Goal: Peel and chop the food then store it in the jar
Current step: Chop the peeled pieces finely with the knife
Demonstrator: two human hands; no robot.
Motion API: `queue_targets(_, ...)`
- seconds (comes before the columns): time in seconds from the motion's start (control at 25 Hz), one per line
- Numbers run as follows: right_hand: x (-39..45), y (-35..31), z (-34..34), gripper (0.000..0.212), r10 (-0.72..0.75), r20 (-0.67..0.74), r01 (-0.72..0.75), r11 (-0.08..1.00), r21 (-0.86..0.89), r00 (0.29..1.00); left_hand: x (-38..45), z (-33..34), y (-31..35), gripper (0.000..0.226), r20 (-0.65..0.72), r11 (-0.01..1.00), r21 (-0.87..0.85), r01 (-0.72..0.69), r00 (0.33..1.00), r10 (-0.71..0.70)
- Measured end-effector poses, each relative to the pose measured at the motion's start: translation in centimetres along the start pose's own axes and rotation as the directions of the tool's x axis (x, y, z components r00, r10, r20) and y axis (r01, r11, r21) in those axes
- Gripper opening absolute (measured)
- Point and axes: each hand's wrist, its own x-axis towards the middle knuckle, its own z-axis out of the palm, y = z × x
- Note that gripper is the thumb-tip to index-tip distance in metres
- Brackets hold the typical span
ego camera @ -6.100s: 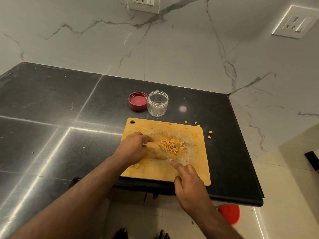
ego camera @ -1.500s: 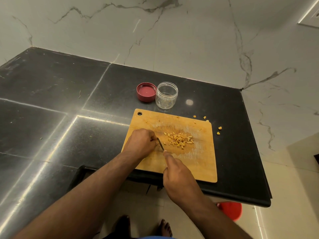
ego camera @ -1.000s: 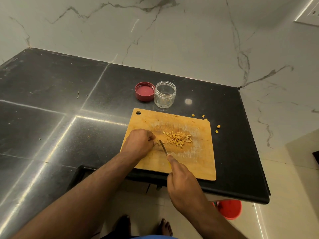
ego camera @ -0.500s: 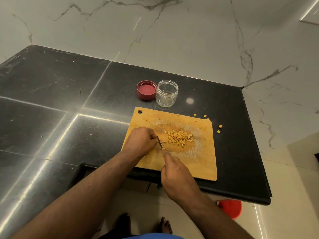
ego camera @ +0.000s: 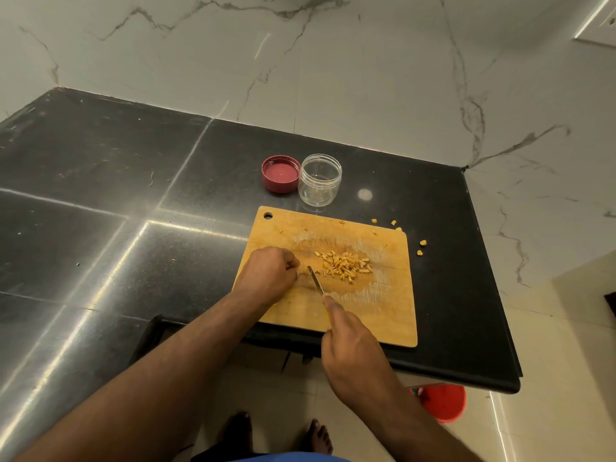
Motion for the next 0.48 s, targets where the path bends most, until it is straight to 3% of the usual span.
queue_targets(0.48, 2.3, -0.9, 0.7, 0.053, 0.004, 0.065, -0.002, 1.000, -0.016, 0.998, 0.0, -0.3, 0.2, 0.019, 0.002, 1.000, -0.027, 0.013, 1.000, -0.013)
